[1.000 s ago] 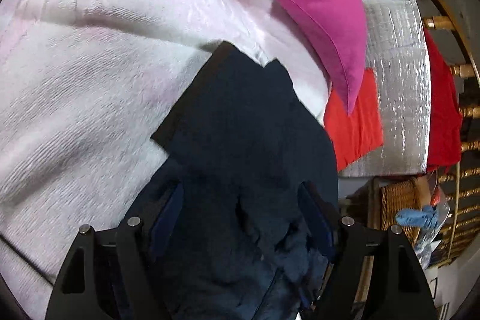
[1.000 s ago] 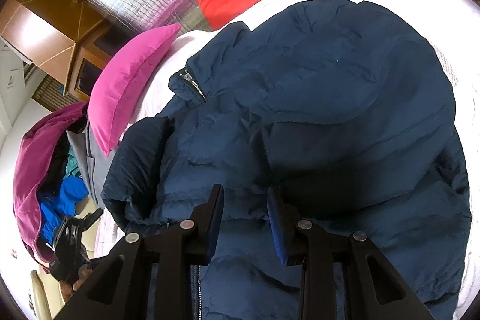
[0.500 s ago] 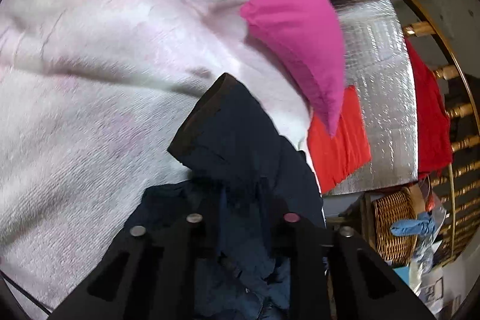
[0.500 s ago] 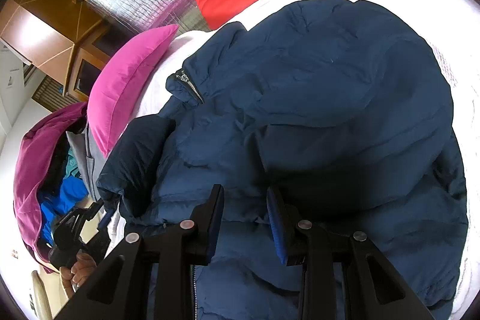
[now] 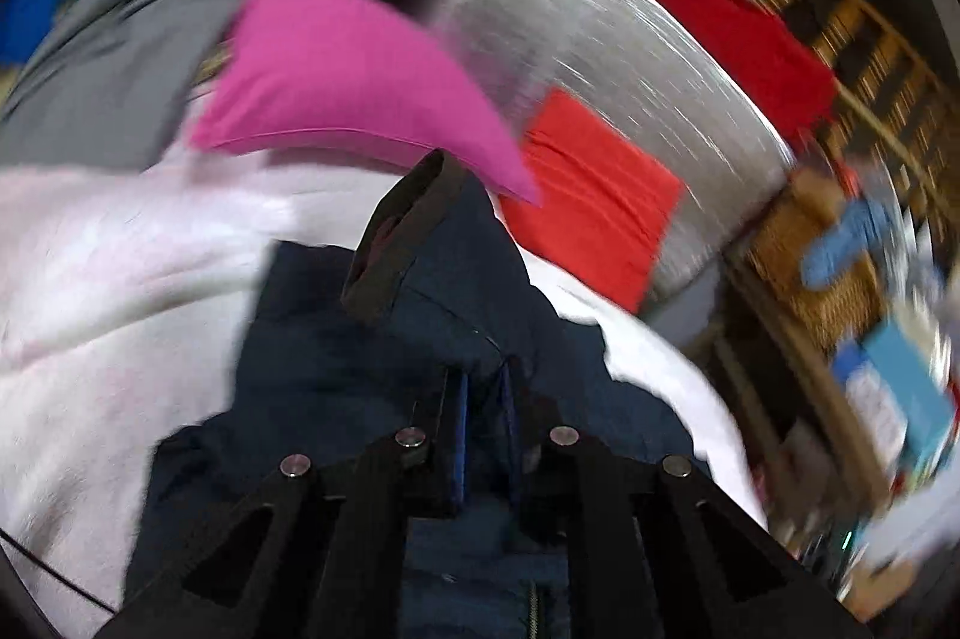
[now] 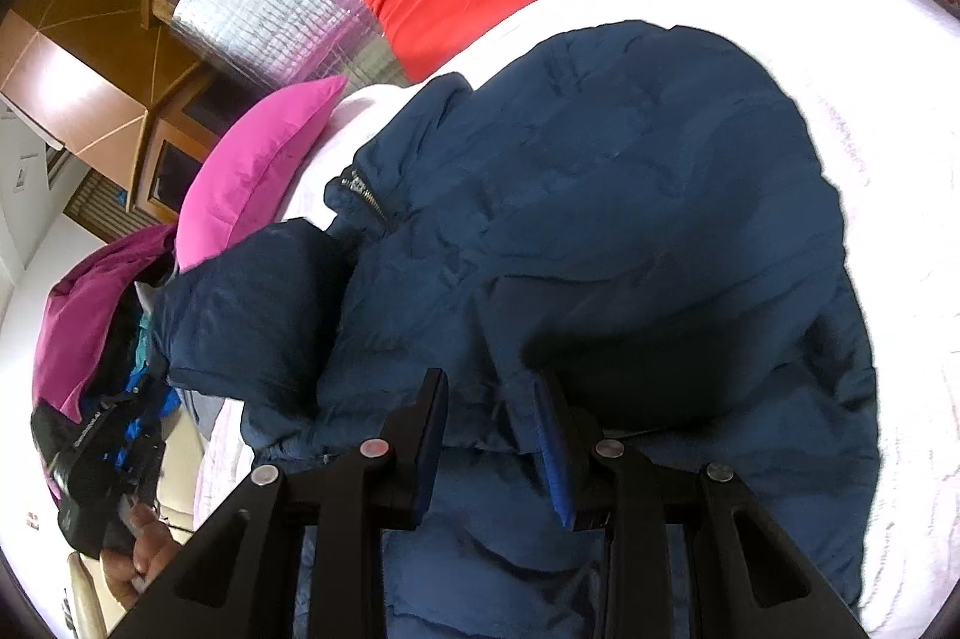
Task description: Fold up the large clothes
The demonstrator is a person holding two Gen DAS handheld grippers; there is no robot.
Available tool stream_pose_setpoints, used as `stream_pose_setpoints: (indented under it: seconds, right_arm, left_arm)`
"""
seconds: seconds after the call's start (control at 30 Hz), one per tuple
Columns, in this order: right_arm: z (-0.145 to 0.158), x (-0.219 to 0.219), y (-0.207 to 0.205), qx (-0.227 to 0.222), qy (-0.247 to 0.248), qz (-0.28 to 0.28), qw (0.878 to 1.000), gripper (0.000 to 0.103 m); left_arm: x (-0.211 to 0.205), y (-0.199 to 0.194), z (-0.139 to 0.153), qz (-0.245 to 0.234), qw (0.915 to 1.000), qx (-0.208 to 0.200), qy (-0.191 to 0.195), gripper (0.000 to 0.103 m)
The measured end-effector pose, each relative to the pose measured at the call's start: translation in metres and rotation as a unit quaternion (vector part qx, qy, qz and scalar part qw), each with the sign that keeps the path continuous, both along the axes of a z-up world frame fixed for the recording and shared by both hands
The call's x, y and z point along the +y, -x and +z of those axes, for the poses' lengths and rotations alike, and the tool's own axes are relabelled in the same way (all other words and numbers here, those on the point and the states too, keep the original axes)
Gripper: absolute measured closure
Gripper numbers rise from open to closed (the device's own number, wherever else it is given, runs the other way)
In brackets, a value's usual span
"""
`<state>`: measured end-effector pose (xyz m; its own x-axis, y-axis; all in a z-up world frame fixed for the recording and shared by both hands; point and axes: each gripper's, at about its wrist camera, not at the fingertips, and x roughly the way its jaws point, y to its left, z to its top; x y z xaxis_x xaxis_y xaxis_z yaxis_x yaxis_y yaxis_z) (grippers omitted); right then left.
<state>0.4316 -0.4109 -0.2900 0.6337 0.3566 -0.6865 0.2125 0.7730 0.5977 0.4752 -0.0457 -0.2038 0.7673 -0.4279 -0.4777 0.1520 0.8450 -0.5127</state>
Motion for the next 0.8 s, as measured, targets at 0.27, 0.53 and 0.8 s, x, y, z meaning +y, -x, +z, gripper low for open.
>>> stream_pose_setpoints:
  seconds: [0.27, 0.53, 0.8]
  right_arm:
    - [0.007, -0.020, 0.011, -0.007, -0.005, -0.017, 1.000, 0.071]
    - [0.008, -0.040, 0.019, -0.008, -0.010, -0.036, 0.999, 0.071]
    - [0.013, -0.045, 0.021, -0.016, -0.014, -0.050, 0.999, 0.071]
  left_arm:
    - [-0.098, 0.013, -0.025, -0.118, 0.9893, 0.014, -0.085, 0.093]
    - [-0.130, 0.017, -0.044, -0.162, 0.9790, 0.052, -0.112, 0.086]
    - [-0.141, 0.026, -0.032, -0.191, 0.9743, 0.014, -0.118, 0.055]
